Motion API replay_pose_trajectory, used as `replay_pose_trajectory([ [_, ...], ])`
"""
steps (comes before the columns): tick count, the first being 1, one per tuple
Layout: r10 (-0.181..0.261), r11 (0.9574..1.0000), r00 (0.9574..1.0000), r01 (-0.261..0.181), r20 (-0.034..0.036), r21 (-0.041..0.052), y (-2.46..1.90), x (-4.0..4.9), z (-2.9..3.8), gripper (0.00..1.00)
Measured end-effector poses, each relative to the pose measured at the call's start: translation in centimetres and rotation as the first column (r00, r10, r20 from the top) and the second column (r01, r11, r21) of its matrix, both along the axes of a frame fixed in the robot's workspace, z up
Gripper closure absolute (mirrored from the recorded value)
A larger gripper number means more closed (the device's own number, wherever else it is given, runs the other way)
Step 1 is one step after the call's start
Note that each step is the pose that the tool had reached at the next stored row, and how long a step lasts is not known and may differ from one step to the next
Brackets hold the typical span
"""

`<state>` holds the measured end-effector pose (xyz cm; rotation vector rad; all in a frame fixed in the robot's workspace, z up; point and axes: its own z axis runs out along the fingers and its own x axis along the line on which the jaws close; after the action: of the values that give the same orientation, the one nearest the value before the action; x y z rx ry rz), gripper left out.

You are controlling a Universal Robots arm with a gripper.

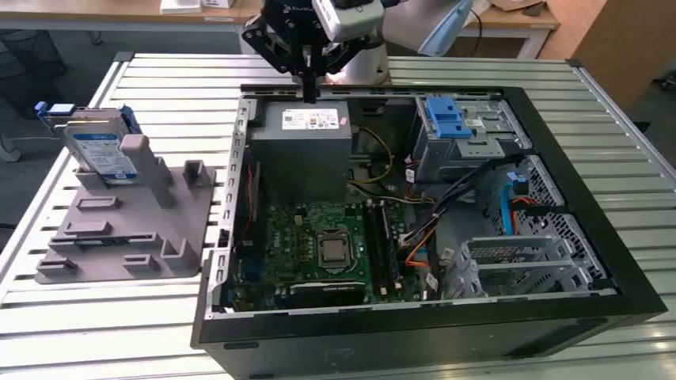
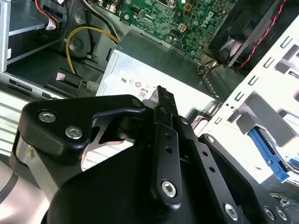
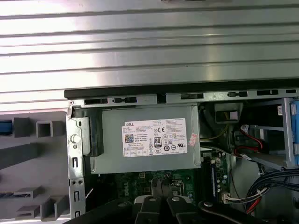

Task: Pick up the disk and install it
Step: 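Reach for the disk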

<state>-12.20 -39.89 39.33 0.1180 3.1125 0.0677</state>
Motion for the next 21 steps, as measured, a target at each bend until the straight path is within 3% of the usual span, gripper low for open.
replay_pose_trajectory([
  [21, 0.000, 1.0000, 1.0000, 0.000, 0.0000, 0.0000, 0.00, -0.61, -0.02, 0.89],
])
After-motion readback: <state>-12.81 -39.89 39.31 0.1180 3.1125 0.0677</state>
